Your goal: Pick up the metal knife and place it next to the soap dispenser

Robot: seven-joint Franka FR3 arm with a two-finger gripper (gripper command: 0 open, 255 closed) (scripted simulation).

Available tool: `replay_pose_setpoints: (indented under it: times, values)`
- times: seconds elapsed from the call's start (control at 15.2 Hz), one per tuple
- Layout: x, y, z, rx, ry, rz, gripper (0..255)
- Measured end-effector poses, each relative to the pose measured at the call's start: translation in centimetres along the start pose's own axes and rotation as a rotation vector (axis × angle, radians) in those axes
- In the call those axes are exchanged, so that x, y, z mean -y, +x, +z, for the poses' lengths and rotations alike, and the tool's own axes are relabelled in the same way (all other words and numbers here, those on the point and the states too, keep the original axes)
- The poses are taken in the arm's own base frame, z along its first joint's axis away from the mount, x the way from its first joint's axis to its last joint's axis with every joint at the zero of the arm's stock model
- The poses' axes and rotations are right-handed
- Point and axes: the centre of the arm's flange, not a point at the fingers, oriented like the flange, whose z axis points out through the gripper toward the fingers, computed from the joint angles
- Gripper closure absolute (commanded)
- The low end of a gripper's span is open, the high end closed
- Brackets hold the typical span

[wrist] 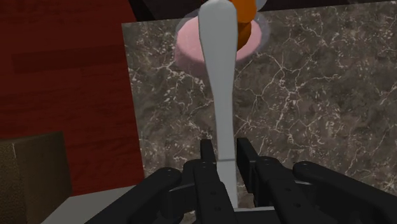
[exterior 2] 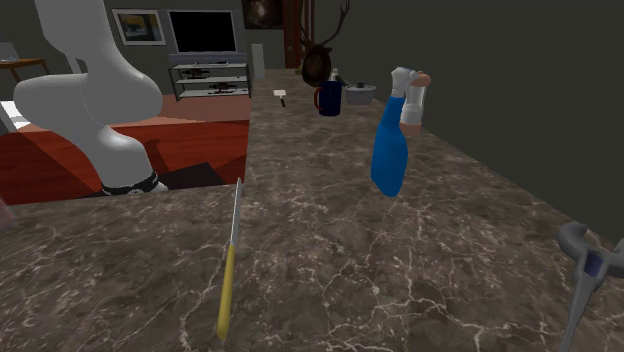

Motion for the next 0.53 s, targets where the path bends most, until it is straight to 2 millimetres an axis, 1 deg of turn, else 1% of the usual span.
replay_pose_setpoints:
  times: [0.53]
  values:
    - [-0.4, 0.9, 4.1, 0.0, 0.0, 0.0, 255]
